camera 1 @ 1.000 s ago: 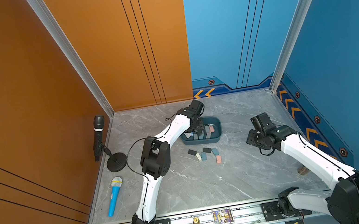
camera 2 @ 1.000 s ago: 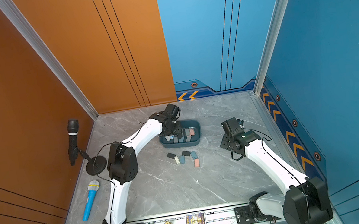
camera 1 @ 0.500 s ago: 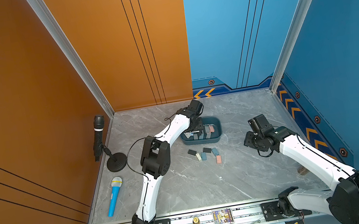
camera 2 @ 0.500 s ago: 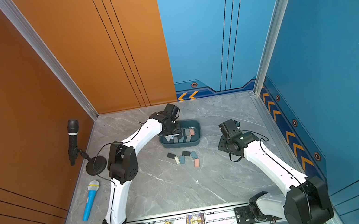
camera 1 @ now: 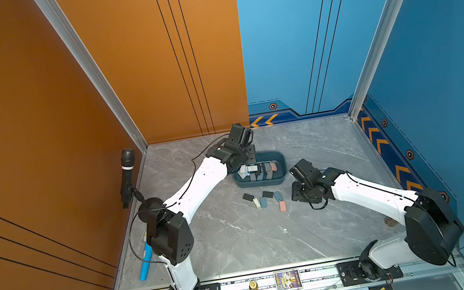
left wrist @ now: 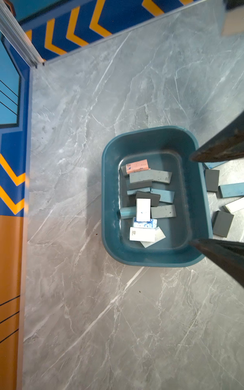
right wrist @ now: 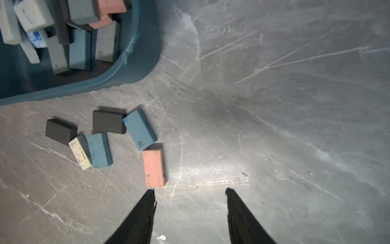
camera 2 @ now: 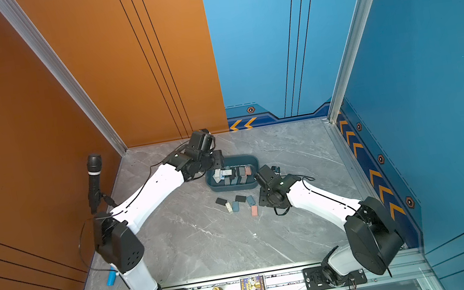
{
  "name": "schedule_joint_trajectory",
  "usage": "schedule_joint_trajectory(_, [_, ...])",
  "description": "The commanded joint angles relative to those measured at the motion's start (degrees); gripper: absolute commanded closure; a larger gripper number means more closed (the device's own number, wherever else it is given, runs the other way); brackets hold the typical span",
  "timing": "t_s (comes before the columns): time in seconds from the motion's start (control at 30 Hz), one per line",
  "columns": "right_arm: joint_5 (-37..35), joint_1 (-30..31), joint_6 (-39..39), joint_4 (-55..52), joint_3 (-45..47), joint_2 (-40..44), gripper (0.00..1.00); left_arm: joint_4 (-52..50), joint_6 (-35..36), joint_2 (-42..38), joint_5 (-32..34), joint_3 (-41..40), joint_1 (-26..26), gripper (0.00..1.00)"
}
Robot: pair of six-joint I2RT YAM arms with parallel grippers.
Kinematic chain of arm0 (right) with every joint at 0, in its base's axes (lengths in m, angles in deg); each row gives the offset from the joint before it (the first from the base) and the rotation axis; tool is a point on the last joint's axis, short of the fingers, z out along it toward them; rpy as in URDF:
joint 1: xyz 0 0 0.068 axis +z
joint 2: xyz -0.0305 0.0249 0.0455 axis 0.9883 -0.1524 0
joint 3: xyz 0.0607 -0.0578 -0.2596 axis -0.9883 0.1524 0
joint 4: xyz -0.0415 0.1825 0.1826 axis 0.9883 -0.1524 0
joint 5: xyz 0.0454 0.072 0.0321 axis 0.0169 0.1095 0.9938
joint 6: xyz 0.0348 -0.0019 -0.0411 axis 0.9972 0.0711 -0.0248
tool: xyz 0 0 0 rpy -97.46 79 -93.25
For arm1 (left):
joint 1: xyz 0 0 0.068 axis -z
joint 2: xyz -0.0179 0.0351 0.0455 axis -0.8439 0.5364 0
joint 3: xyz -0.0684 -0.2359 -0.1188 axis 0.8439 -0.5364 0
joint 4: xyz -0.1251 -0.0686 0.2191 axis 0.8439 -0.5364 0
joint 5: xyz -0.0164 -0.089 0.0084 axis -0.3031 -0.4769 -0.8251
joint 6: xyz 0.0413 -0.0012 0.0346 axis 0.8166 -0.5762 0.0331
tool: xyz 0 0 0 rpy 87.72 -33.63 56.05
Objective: Put the eraser in the storage box
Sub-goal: Place the eraser in the storage box, then pick up the eraser from the center of the board.
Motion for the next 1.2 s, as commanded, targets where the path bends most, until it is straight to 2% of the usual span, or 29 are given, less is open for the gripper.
schedule_joint_trajectory(0.0, [-0.2,2.3,1.4,1.4,-2.9,-2.3,0.43,3.3,0.9,-4.3,-0.7,-5.6,0.3,0.42])
schedule_joint_trajectory(0.23, [0.7,6.6,2.2,2.5,-4.6,-7.4,0.40,4.2,0.4,-12.5,-0.4,-15.0,0.5,0.42])
schedule_joint_trajectory(0.6, [-0.8,8.2,3.1,1.9,-4.5,-11.1,0.39,6.1,-1.9,-21.3,1.8,-28.0,0.7,0.42])
schedule_joint_trajectory(1.17, [-3.2,8.2,2.6,1.9,-6.5,-17.1,0.42,6.0,-4.7,-26.7,3.4,-34.4,0.6,0.42])
